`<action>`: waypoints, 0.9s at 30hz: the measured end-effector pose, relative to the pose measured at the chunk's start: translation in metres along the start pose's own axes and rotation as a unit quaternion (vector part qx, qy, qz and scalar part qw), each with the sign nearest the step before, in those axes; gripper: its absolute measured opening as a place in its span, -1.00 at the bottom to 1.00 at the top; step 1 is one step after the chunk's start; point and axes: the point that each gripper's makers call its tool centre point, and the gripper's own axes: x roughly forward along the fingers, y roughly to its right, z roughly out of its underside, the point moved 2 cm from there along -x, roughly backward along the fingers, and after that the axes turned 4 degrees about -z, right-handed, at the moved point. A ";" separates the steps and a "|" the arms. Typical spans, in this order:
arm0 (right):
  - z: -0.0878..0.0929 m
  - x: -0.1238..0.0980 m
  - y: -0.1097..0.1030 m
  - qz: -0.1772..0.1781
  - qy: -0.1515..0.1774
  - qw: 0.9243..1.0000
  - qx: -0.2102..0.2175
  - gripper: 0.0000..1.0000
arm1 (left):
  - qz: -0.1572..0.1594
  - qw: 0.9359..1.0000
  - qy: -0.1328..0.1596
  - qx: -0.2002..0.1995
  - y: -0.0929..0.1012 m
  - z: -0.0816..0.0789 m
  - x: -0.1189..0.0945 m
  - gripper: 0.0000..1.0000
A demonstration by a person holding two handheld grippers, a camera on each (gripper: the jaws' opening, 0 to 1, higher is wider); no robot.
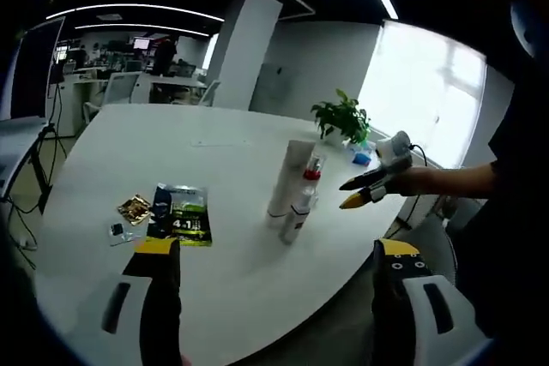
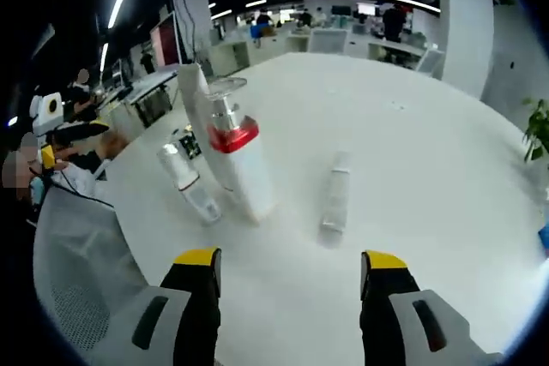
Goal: Arrange the skincare products in the storage area until every visible bottle or jar stands upright without overlapping.
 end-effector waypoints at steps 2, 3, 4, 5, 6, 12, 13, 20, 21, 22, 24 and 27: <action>-0.001 0.006 0.007 0.008 -0.011 1.000 0.006 0.26 | 0.000 1.000 -0.003 -0.004 -0.002 0.003 0.002 0.69; -0.002 0.009 0.011 0.013 -0.013 1.000 0.012 0.25 | 0.000 1.000 -0.004 -0.005 -0.001 0.003 0.003 0.69; -0.005 0.012 0.012 0.016 -0.013 1.000 0.013 0.24 | 0.000 1.000 -0.005 -0.006 -0.002 0.003 0.004 0.69; -0.004 0.015 0.015 0.016 -0.023 0.999 0.016 0.22 | 0.000 1.000 -0.005 -0.007 -0.002 0.002 0.005 0.68; -0.004 0.018 0.018 0.017 -0.028 0.999 0.017 0.20 | -0.001 1.000 -0.004 -0.008 -0.003 0.001 0.005 0.68; -0.009 0.028 0.014 0.026 -0.046 0.999 0.009 0.14 | -0.003 1.000 -0.003 -0.014 -0.010 0.003 0.009 0.66; -0.009 0.030 0.015 0.026 -0.047 0.999 0.008 0.13 | -0.003 1.000 -0.004 -0.015 -0.011 0.004 0.009 0.65; -0.008 0.053 0.027 0.039 -0.074 0.996 0.010 -0.04 | -0.006 1.000 -0.003 -0.025 -0.018 0.006 0.011 0.62; -0.007 0.055 0.030 0.044 -0.078 0.996 0.009 -0.07 | -0.006 1.000 -0.003 -0.027 -0.019 0.008 0.012 0.62; -0.006 0.059 0.033 0.049 -0.084 0.995 0.006 -0.10 | -0.006 1.000 -0.004 -0.028 -0.019 0.008 0.013 0.62; -0.008 0.065 0.035 0.052 -0.092 0.994 0.005 -0.12 | -0.004 0.999 -0.005 -0.031 -0.019 0.009 0.015 0.62; -0.011 0.071 0.037 0.055 -0.098 0.994 0.006 -0.17 | -0.001 0.999 -0.005 -0.032 -0.019 0.012 0.017 0.61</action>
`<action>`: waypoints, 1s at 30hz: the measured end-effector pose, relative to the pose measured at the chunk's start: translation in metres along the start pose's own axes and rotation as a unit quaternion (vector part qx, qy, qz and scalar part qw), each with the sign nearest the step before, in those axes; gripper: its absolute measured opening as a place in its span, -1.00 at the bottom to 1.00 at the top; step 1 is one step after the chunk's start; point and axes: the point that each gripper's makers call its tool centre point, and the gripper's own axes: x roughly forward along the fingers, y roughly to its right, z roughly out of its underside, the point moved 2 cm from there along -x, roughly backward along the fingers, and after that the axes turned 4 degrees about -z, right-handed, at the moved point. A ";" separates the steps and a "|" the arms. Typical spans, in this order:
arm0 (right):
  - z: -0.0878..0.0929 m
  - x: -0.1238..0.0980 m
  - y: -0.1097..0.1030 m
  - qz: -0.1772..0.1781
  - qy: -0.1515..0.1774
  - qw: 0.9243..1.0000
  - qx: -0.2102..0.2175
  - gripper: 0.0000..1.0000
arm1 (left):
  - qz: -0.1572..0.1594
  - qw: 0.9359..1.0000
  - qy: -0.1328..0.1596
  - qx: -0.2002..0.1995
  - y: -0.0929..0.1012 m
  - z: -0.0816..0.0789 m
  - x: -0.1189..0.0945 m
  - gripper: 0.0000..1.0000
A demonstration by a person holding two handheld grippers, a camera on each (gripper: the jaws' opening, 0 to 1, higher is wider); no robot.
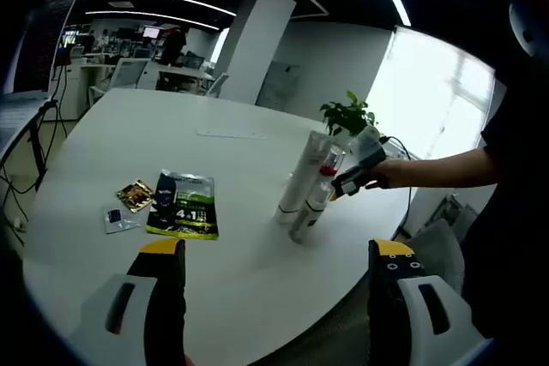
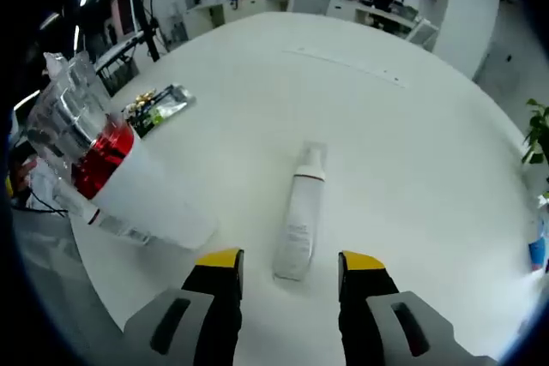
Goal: Arrange the skincare products in the storage area until every visible bottle or jar stands upright without overlapping.
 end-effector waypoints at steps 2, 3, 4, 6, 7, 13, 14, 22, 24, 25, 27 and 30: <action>-0.003 0.004 0.001 0.007 -0.005 1.000 -0.007 -0.23 | 0.001 1.000 0.001 -0.002 0.000 0.000 0.001 0.60; -0.002 0.007 0.002 0.012 -0.012 1.000 -0.009 -0.26 | 0.000 1.000 0.001 -0.002 -0.001 0.000 0.001 0.60; -0.001 0.009 0.003 0.013 -0.016 1.000 -0.009 -0.30 | -0.001 1.000 0.002 -0.003 -0.001 0.000 0.001 0.60; -0.002 0.014 0.007 0.015 -0.020 1.000 -0.010 -0.37 | -0.002 1.000 0.003 -0.005 -0.001 -0.001 0.000 0.59; -0.002 0.014 0.005 0.018 -0.023 0.999 -0.014 -0.40 | -0.003 1.000 0.003 -0.005 -0.002 0.000 -0.001 0.59; -0.001 0.015 0.004 0.020 -0.033 0.999 -0.018 -0.49 | -0.006 1.000 0.000 -0.010 -0.005 0.005 -0.001 0.58; 0.000 0.017 0.006 0.025 -0.039 0.999 -0.028 -0.46 | -0.006 1.000 0.000 -0.011 -0.006 0.006 0.000 0.58; 0.002 0.021 0.000 0.003 -0.040 0.998 -0.043 -0.58 | -0.002 1.000 -0.001 -0.009 -0.008 0.006 0.003 0.55; 0.002 0.021 0.007 0.008 -0.032 0.999 -0.037 -0.69 | -0.001 1.000 0.001 -0.010 -0.007 0.005 0.004 0.55; 0.002 0.022 0.005 0.000 -0.020 1.000 -0.012 -0.71 | -0.001 1.000 0.001 -0.010 -0.007 0.005 0.004 0.54; 0.003 0.020 0.010 0.001 -0.017 1.000 -0.003 -0.75 | 0.000 1.000 0.001 -0.010 -0.007 0.005 0.004 0.54; 0.002 0.020 0.009 0.001 -0.019 1.000 -0.008 -0.77 | 0.001 1.000 -0.001 -0.009 -0.004 0.005 0.005 0.53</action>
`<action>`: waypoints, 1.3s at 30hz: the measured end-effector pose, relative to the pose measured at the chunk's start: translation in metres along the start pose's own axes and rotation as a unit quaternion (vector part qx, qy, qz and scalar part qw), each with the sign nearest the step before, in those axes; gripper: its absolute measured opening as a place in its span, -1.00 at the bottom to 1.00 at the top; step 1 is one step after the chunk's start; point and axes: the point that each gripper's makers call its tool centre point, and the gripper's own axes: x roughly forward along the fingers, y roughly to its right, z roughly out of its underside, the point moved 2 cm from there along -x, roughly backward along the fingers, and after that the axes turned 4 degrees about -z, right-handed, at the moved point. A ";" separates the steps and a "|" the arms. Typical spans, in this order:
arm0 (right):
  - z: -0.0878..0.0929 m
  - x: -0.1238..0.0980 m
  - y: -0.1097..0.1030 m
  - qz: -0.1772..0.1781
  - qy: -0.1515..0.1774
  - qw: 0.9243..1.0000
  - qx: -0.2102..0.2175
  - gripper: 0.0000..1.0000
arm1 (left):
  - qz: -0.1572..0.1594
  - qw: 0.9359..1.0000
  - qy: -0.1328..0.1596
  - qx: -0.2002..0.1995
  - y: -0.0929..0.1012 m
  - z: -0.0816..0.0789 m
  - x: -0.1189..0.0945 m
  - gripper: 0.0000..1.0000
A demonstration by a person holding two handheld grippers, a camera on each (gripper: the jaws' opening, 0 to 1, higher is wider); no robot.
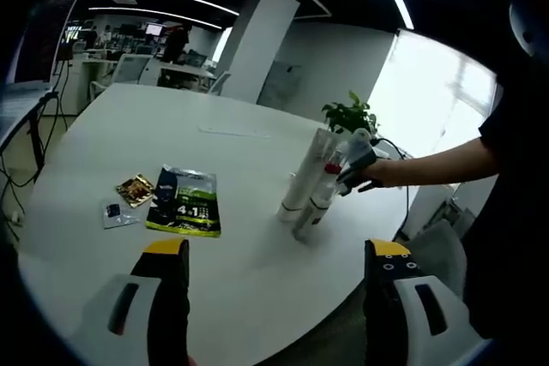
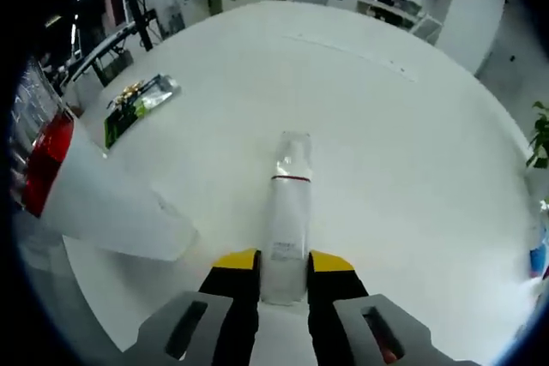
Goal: Arrange the skincare products in the storage area until every visible bottle or jar stands upright without overlapping.
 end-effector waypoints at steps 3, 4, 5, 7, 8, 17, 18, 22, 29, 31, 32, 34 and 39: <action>-0.001 -0.001 0.001 -0.005 0.025 0.997 0.066 -0.78 | 0.003 1.000 0.003 0.003 0.001 -0.002 -0.001 0.52; -0.001 -0.002 0.001 -0.012 0.035 0.994 0.101 -0.78 | 0.003 1.000 0.004 0.003 0.002 -0.003 -0.002 0.52; -0.003 -0.003 0.003 -0.020 0.052 0.986 0.156 -0.78 | 0.004 1.000 0.005 0.004 0.002 -0.005 -0.003 0.52; -0.004 -0.015 0.001 -0.023 0.086 0.975 0.203 -0.79 | 0.005 1.000 0.005 0.007 0.003 -0.008 -0.005 0.51; -0.004 -0.019 -0.001 -0.050 0.104 0.963 0.245 -0.79 | 0.006 1.000 0.003 0.013 0.004 -0.010 -0.007 0.51; -0.016 -0.073 -0.014 -0.090 0.196 0.940 0.264 -0.79 | 0.027 0.999 0.000 0.032 0.013 -0.023 -0.011 0.51; -0.019 -0.077 -0.011 -0.103 0.212 0.934 0.269 -0.79 | 0.030 0.999 -0.002 0.040 0.015 -0.024 -0.010 0.51; -0.025 -0.099 -0.018 -0.144 0.248 0.921 0.262 -0.78 | 0.045 0.998 0.001 0.054 0.027 -0.033 -0.010 0.51; -0.034 -0.152 -0.029 -0.177 0.314 0.902 0.237 -0.78 | 0.058 0.995 0.002 0.078 0.037 -0.042 -0.018 0.50; -0.038 -0.163 -0.028 -0.184 0.333 0.898 0.221 -0.78 | 0.059 0.995 0.006 0.078 0.038 -0.045 -0.021 0.50; -0.038 -0.174 -0.036 -0.183 0.339 0.900 0.203 -0.78 | 0.063 0.995 0.010 0.076 0.039 -0.047 -0.024 0.50; -0.037 -0.184 -0.042 -0.187 0.343 0.902 0.186 -0.78 | 0.066 0.995 0.014 0.074 0.040 -0.049 -0.026 0.50; -0.035 -0.203 -0.066 -0.216 0.357 0.893 0.170 -0.78 | 0.081 0.994 0.026 0.071 0.045 -0.058 -0.034 0.50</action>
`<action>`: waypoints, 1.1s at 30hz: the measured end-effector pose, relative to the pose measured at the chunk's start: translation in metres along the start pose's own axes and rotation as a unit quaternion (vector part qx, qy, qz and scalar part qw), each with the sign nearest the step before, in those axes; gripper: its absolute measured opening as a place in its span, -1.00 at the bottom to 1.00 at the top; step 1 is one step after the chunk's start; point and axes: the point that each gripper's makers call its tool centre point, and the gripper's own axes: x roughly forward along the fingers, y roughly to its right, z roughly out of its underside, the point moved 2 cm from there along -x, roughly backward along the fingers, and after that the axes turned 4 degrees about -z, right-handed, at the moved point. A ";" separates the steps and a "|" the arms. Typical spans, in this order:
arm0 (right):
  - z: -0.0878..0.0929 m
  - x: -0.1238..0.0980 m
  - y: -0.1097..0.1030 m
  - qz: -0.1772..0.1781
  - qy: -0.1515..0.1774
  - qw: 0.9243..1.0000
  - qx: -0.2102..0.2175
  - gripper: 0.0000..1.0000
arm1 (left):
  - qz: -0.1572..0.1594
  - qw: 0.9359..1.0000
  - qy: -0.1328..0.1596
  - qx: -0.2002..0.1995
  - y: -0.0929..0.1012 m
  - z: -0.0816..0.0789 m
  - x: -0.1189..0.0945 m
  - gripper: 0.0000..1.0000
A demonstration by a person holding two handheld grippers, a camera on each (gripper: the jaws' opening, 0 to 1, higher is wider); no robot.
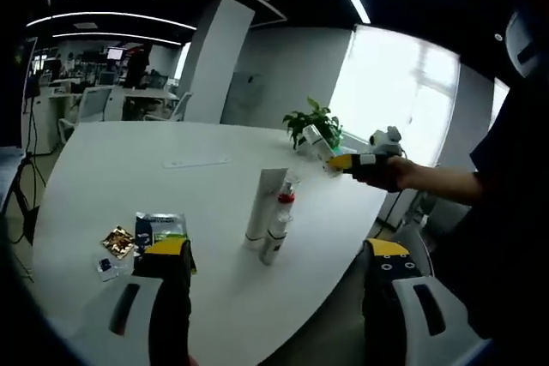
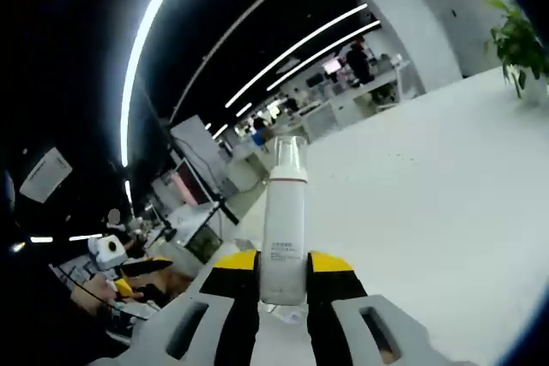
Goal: Arrange the skincare products in the storage area until every visible bottle or jar stands upright without overlapping.
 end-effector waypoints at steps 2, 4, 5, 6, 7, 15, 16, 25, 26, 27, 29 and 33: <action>0.005 0.000 -0.008 -0.016 -0.009 1.000 -0.006 -0.78 | 0.012 1.000 0.004 -0.004 0.004 -0.004 -0.002 0.50; 0.009 0.000 -0.016 -0.027 -0.006 1.000 -0.010 -0.78 | 0.016 1.000 0.010 -0.002 0.009 -0.009 -0.003 0.50; 0.010 -0.001 -0.019 -0.034 -0.004 0.999 -0.010 -0.78 | 0.017 1.000 0.012 0.000 0.010 -0.011 -0.004 0.50; 0.010 -0.001 -0.023 -0.043 0.001 0.999 -0.008 -0.78 | 0.017 1.000 0.012 0.001 0.012 -0.013 -0.004 0.50; 0.011 -0.001 -0.028 -0.054 0.005 0.999 -0.006 -0.78 | 0.017 1.000 0.013 0.000 0.013 -0.014 -0.004 0.50; 0.024 -0.003 -0.074 -0.135 0.025 0.990 -0.023 -0.78 | 0.034 0.999 0.017 0.002 0.029 -0.020 -0.007 0.52; 0.028 -0.002 -0.081 -0.153 0.021 0.988 -0.024 -0.78 | 0.040 0.999 0.018 0.000 0.032 -0.020 -0.008 0.52; 0.040 0.001 -0.138 -0.259 0.039 0.964 -0.034 -0.78 | 0.066 0.997 0.042 -0.010 0.049 -0.034 -0.011 0.51; 0.040 0.001 -0.140 -0.264 0.040 0.963 -0.037 -0.78 | 0.069 0.997 0.044 -0.010 0.051 -0.036 -0.012 0.50; 0.040 0.002 -0.144 -0.266 0.041 0.962 -0.037 -0.78 | 0.073 0.996 0.047 -0.009 0.055 -0.038 -0.012 0.49; 0.042 0.001 -0.153 -0.290 0.039 0.956 -0.036 -0.78 | 0.079 0.995 0.054 -0.010 0.058 -0.041 -0.012 0.47; 0.045 0.004 -0.165 -0.314 0.032 0.948 -0.045 -0.77 | 0.105 0.991 0.077 -0.024 0.071 -0.048 -0.009 0.41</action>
